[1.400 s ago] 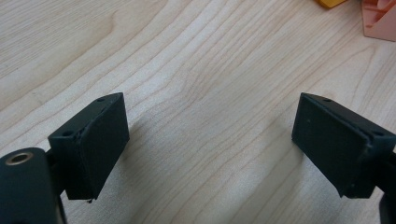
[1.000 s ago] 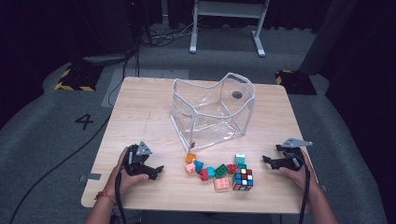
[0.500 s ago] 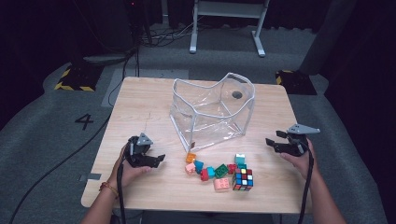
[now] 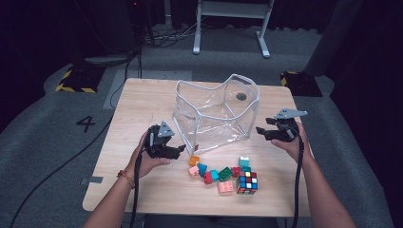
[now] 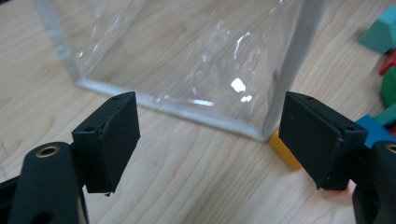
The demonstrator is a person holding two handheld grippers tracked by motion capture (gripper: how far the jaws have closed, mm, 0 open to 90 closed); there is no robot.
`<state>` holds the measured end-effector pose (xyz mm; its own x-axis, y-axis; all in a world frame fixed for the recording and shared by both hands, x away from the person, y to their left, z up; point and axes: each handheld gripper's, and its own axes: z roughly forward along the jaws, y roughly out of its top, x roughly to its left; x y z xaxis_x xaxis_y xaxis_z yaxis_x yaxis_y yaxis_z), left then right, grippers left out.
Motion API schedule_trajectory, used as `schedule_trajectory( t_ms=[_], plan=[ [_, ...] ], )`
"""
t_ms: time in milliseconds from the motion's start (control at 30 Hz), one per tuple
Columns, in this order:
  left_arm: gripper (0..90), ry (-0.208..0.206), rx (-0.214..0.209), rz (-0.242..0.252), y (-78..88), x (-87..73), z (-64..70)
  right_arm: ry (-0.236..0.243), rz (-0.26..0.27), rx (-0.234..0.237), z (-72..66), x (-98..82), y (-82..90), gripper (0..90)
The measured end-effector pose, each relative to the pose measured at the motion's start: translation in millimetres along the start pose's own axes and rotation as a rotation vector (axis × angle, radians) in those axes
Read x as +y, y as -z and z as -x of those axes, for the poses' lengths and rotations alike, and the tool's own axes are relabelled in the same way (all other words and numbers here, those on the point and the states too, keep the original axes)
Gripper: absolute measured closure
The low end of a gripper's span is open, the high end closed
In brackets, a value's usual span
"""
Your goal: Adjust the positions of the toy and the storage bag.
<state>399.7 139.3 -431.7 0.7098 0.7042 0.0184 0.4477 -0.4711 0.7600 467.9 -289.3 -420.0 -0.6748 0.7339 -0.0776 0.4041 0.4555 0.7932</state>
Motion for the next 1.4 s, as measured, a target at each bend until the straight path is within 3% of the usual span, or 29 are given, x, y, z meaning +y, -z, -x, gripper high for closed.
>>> schedule_trajectory(
  t_ms=[100, 167, 233, 300, 367, 433, 500, 567, 667, 700, 800, 833, 933, 1067, 1100, 1133, 1400],
  plan=[
    [21.0, -0.007, -0.015, 0.017, -1.1, 8.5, 4.8, -0.005, 0.005, 0.011, -1.4, 6.0, -4.9, 35.9],
    [22.0, 0.008, -0.048, 0.032, -3.7, 11.9, 10.2, -0.002, 0.022, 0.030, -3.4, 9.6, -7.0, 36.5],
    [22.4, -0.018, -0.031, 0.034, -5.2, 15.4, 13.4, 0.015, 0.007, 0.019, -5.4, 13.0, -10.5, 37.1],
    [23.3, -0.003, -0.056, 0.035, -8.9, 17.8, 17.7, 0.021, 0.000, 0.008, -6.4, 15.7, -13.2, 38.2],
    [25.3, -0.024, -0.049, 0.040, -11.7, 21.8, 20.3, 0.020, 0.001, 0.013, -5.7, 17.6, -14.0, 42.4],
    [29.5, -0.017, -0.082, 0.052, -14.5, 24.4, 22.8, 0.013, 0.014, 0.012, -5.1, 19.5, -14.6, 44.0],
    [33.3, -0.038, -0.068, 0.057, -15.6, 27.9, 22.7, -0.015, 0.022, 0.026, -3.6, 20.8, -16.2, 45.8],
    [35.6, -0.030, -0.080, 0.064, -18.2, 30.8, 23.6, -0.034, 0.017, 0.031, -1.9, 22.3, -18.5, 47.9],
    [43.7, -0.036, -0.080, 0.066, -20.1, 33.4, 24.6, -0.005, 0.009, 0.027, -2.0, 24.3, -21.4, 50.3],
    [44.6, -0.019, -0.094, 0.068, -21.8, 33.5, 25.8, -0.014, 0.010, 0.036, -1.8, 24.9, -22.2, 51.7],
    [51.1, -0.056, -0.072, 0.055, -23.6, 35.4, 25.8, -0.024, 0.022, 0.049, -1.3, 26.9, -24.7, 56.3],
    [56.1, -0.057, -0.084, 0.061, -24.3, 35.4, 27.0, -0.025, 0.025, 0.069, -0.9, 27.2, -25.3, 58.6],
    [67.5, -0.115, -0.065, 0.074, -23.4, 36.5, 27.1, 0.000, 0.024, 0.075, -2.5, 28.1, -26.8, 65.0],
    [80.8, -0.125, -0.084, 0.077, -22.0, 35.7, 21.9, 0.048, 0.033, 0.073, -6.8, 27.7, -26.4, 80.4],
    [83.0, -0.112, -0.090, 0.073, -22.5, 35.2, 21.7, 0.060, 0.035, 0.069, -7.7, 27.5, -25.8, 83.2],
    [84.5, -0.094, -0.097, 0.087, -23.4, 35.1, 21.9, 0.062, 0.034, 0.069, -8.6, 27.2, -25.1, 85.2],
    [86.7, -0.093, -0.103, 0.079, -21.9, 34.9, 19.6, 0.113, 0.023, 0.054, -17.3, 19.7, -10.6, 87.4]
  ],
)
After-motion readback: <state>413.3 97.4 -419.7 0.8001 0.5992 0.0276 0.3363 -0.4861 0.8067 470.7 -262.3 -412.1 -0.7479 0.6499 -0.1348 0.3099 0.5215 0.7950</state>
